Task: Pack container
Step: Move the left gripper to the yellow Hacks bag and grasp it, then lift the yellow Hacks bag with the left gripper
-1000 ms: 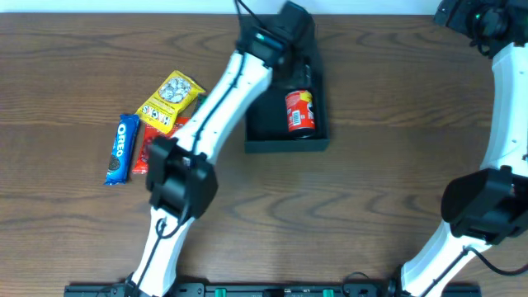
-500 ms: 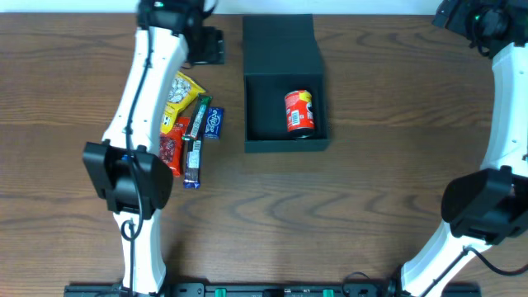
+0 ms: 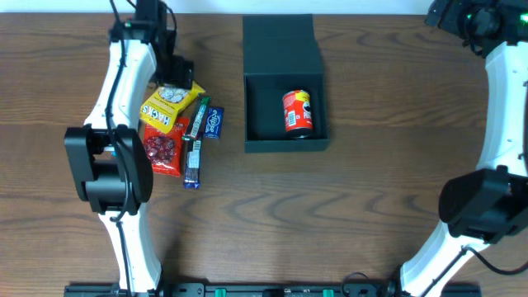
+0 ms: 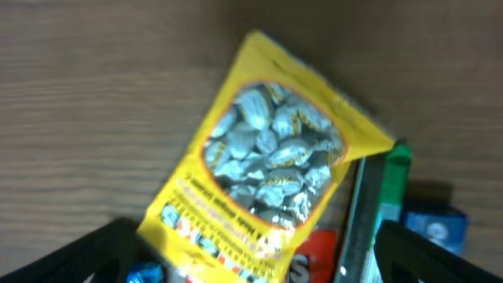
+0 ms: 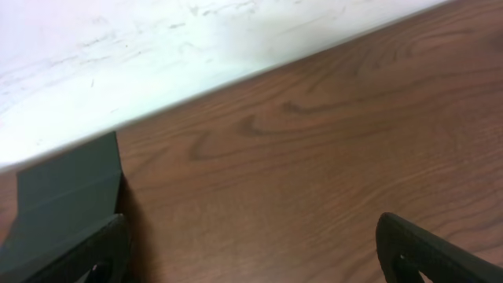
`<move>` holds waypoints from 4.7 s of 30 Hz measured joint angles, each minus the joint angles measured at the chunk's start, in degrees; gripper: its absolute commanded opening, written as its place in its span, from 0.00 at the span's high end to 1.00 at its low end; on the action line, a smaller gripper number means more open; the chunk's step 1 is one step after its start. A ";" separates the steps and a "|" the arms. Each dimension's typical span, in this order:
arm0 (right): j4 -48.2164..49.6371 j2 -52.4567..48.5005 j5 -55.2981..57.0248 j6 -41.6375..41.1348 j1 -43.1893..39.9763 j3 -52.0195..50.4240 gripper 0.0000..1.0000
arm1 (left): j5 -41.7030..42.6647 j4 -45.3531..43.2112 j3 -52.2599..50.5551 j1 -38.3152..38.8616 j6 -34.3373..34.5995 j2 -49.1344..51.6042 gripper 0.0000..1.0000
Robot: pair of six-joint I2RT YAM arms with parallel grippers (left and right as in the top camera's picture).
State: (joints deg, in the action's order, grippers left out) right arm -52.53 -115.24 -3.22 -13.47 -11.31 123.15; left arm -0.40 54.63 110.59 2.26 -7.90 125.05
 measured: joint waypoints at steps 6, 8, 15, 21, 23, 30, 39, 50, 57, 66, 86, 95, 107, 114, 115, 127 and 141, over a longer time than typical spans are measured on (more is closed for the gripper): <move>-0.20 0.00 0.00 0.00 0.50 0.00 0.01 | 0.66 -8.46 -7.45 0.11 -6.71 0.00 0.05; -0.37 0.00 0.00 0.00 0.52 0.00 0.00 | 1.33 -9.94 -8.35 -0.11 -8.48 0.00 0.05; -1.38 0.00 0.00 0.00 0.55 0.00 0.01 | 5.01 -12.94 -11.63 -2.51 -11.69 0.00 0.05; -1.42 0.00 0.00 0.00 1.05 0.00 0.01 | 7.74 -13.22 -12.52 -3.89 -14.03 0.00 0.05; -1.44 0.00 0.00 0.00 1.75 0.00 0.00 | 8.17 -14.69 -13.53 -3.87 -14.88 0.00 0.05; -1.42 0.00 0.00 0.00 2.78 0.00 0.01 | 8.85 -16.63 -16.39 -3.76 -15.50 0.00 0.05; -1.44 0.00 0.00 0.00 2.84 0.00 0.01 | 9.01 -19.19 -18.71 -3.76 -16.24 0.00 0.14; -1.44 0.00 0.00 0.00 2.86 0.00 0.01 | 8.59 -21.09 -19.17 -3.76 -13.90 0.00 0.49; -1.44 0.00 0.00 0.00 2.86 0.00 0.01 | 8.07 -21.57 -18.03 -3.76 -9.33 0.00 0.57; -1.42 0.00 0.00 0.00 2.86 0.00 0.01 | 6.34 -16.52 -5.44 -2.60 -3.39 0.04 0.71; -1.81 0.00 0.00 0.00 2.89 0.00 0.01 | 0.00 -13.90 -8.20 -0.68 2.71 0.04 0.25; -2.23 0.00 0.00 0.00 2.91 0.00 0.01 | 0.02 -21.94 -17.66 -1.36 3.06 0.04 0.30; -2.49 0.00 0.00 0.00 2.95 0.00 0.01 | 0.02 -26.53 -19.28 -2.12 3.32 0.04 0.60; -2.49 0.00 0.00 -0.02 3.37 0.00 0.01 | 0.00 -27.06 -19.28 -2.27 3.37 -0.02 0.83; -2.49 0.00 0.00 -0.02 3.37 0.00 0.01 | -0.02 -27.10 -19.28 -2.27 3.37 -0.04 0.84; -2.23 0.00 0.00 -0.02 3.37 0.00 0.01 | -0.39 -21.81 -16.46 -1.86 3.56 -0.02 0.94; -2.10 0.00 0.00 -0.04 2.86 0.00 0.01 | -1.33 -9.44 7.21 8.11 15.58 0.00 0.94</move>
State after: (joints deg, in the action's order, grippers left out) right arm -54.63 -115.24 -3.22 -13.52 -8.45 123.15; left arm -1.74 45.19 117.80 10.37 7.68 125.05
